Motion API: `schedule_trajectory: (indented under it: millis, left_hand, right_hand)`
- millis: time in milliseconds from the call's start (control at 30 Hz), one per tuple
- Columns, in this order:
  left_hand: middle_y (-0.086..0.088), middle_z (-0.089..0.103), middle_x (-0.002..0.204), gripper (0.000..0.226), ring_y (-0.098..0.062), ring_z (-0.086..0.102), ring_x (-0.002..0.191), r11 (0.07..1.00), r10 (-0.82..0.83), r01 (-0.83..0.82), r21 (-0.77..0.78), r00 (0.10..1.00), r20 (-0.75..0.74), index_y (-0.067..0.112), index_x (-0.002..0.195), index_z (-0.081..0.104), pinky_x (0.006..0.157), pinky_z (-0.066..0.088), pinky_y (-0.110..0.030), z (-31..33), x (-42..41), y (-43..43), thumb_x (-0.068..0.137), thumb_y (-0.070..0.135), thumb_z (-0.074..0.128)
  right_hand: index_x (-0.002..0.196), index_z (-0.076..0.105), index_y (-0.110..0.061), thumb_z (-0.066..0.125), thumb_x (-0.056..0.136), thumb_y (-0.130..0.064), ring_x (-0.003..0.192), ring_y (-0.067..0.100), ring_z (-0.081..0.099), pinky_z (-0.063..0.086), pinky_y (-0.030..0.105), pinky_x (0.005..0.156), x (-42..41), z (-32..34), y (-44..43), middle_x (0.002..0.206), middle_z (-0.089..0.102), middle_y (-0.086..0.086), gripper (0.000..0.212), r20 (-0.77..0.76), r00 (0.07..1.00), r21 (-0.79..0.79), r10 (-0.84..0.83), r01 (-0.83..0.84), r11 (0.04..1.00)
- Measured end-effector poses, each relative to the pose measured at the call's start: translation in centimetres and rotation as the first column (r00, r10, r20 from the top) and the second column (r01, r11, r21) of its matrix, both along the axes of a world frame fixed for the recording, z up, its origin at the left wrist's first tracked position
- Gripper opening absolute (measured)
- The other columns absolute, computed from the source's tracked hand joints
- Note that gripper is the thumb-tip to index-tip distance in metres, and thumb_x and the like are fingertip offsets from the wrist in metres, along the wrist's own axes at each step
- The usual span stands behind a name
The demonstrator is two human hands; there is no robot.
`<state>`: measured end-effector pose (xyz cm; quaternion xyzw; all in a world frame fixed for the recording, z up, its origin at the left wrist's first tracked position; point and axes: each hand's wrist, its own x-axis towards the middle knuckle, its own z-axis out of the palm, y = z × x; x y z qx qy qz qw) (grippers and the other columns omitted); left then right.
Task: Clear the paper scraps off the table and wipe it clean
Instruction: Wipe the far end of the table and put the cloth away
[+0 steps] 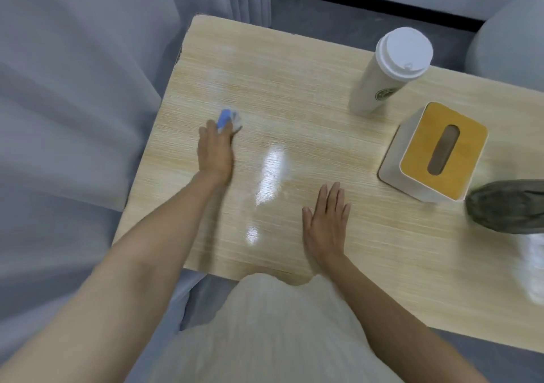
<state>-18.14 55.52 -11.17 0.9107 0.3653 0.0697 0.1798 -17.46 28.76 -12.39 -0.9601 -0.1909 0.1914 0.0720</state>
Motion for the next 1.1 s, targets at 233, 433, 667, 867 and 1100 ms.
schedule_trajectory:
  millis: [233,433,667,867,1100]
  left_hand:
    - [-0.015,0.054,0.094,0.039,-0.032,0.052,0.079,0.809,-0.587,0.586,-0.045,0.81,-0.015,0.01,0.122,0.059,0.057,0.043,-0.033,-0.4,-3.2,-14.1,0.083,0.01,0.055]
    - [-0.015,0.048,0.093,0.032,-0.034,0.049,0.085,0.977,-0.187,0.19,0.101,0.981,-0.045,0.011,0.121,0.055,0.066,0.042,-0.041,-0.7,-11.5,-1.5,0.089,0.017,0.057]
    - [0.009,0.05,0.086,0.031,-0.003,0.049,0.079,0.988,-0.061,0.081,-0.133,0.987,0.151,0.016,0.105,0.058,0.075,0.044,-0.036,1.0,-8.8,-11.9,0.098,0.041,0.041]
    - [-0.009,0.055,0.077,0.014,-0.024,0.049,0.066,0.952,-0.288,0.294,-0.082,0.954,0.082,0.013,0.093,0.065,0.052,0.037,-0.031,1.7,-13.2,-6.4,0.089,0.026,0.062]
    - [-0.018,0.045,0.12,0.031,-0.033,0.045,0.106,0.916,0.384,-0.385,-0.111,0.923,-0.034,0.01,0.125,0.05,0.084,0.04,-0.041,1.3,-16.0,-5.4,0.095,0.007,0.042]
  right_hand:
    - [0.152,0.008,-0.014,0.008,0.094,-0.047,0.147,0.029,-0.001,-0.001,0.048,0.116,-1.6,-0.6,-1.5,0.16,0.0,0.009,0.067,0.006,0.998,-0.032,0.056,-0.056,0.998]
    - [0.152,0.001,-0.015,0.024,0.102,-0.038,0.146,0.028,-0.008,-0.006,0.048,0.117,-1.7,-0.2,-1.1,0.159,-0.009,0.01,0.06,0.004,0.999,-0.029,0.046,-0.046,0.999]
    - [0.152,0.002,-0.015,0.021,0.102,-0.038,0.146,0.026,-0.011,-0.006,0.046,0.118,-2.4,0.5,-0.7,0.159,-0.011,0.01,0.059,0.003,0.999,-0.015,0.044,-0.044,0.999]
    - [0.152,0.004,-0.015,0.019,0.102,-0.037,0.146,0.026,-0.01,-0.004,0.045,0.118,-3.6,0.9,-1.0,0.159,-0.011,0.011,0.057,0.03,0.995,-0.021,0.099,-0.099,0.995]
    - [0.152,0.001,-0.016,0.017,0.102,-0.035,0.146,0.026,-0.012,-0.004,0.045,0.119,-6.5,0.4,-0.2,0.158,-0.014,0.011,0.056,0.034,0.982,-0.043,0.187,-0.185,0.982]
